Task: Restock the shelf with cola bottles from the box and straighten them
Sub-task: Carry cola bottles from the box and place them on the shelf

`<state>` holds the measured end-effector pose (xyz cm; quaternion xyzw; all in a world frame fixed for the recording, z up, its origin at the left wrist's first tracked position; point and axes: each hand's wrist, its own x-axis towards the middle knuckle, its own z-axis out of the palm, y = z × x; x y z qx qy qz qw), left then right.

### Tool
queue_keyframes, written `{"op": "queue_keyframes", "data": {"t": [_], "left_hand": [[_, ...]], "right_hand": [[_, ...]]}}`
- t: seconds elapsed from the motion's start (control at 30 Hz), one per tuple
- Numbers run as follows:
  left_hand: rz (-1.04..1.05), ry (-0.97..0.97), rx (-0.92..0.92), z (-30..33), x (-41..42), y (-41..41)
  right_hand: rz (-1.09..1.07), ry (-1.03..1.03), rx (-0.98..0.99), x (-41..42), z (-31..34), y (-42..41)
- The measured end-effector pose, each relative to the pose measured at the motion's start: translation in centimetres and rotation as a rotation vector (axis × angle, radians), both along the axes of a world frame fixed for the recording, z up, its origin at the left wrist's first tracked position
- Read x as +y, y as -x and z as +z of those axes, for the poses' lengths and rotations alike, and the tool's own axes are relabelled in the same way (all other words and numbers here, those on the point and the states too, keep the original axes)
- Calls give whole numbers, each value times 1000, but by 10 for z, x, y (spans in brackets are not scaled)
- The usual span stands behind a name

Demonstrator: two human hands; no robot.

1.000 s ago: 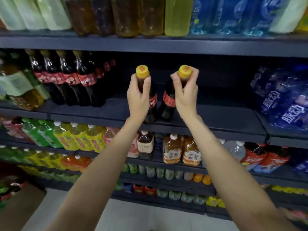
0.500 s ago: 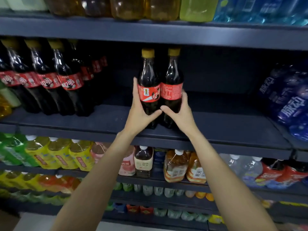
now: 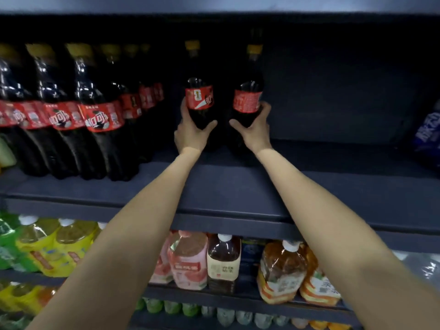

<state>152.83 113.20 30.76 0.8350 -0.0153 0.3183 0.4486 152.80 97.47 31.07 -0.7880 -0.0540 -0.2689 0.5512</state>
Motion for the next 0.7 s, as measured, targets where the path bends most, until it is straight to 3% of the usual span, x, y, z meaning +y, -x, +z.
{"op": "queue_keyframes", "data": {"t": [0.3, 0.47, 0.57, 0.7], "left_hand": [[-116, 82, 114, -7, 20, -44], [-163, 147, 412, 12, 12, -26], [-184, 154, 568, 27, 1, 2], [-384, 247, 500, 41, -9, 74]], "right_hand": [[17, 26, 208, 13, 2, -29], [-76, 250, 458, 5, 6, -1], [-94, 358, 439, -3, 20, 37], [-147, 456, 232, -19, 35, 107]]}}
